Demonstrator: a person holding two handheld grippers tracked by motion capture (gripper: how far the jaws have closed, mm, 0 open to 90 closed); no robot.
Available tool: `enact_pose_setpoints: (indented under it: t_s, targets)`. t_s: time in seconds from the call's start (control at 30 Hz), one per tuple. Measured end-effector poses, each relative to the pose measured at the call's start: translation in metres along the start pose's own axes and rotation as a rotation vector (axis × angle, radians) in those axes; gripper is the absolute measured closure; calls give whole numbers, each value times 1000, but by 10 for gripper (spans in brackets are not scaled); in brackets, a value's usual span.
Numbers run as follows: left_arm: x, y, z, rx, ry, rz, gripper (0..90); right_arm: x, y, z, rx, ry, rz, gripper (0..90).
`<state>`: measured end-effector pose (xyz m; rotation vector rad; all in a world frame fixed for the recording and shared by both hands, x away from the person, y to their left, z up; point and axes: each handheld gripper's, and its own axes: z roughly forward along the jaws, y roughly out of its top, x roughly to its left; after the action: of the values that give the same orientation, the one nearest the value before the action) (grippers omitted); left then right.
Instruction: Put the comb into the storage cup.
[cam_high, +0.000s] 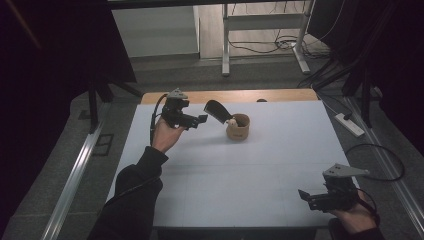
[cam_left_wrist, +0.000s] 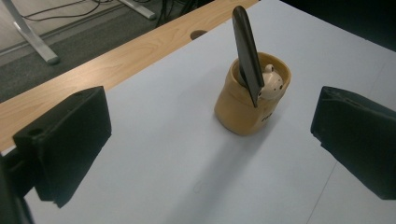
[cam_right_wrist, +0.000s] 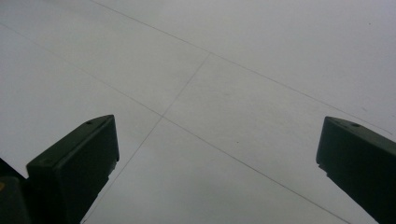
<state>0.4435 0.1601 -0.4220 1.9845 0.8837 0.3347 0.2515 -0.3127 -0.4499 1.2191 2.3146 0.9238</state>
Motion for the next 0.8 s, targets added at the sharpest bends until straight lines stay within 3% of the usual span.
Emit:
enact_pose_setpoints:
  t_s: [0.8]
  targets:
    - [-10, -30, -17, -14, -15, -29, 0, 1, 0, 0, -1, -7, -3, 0]
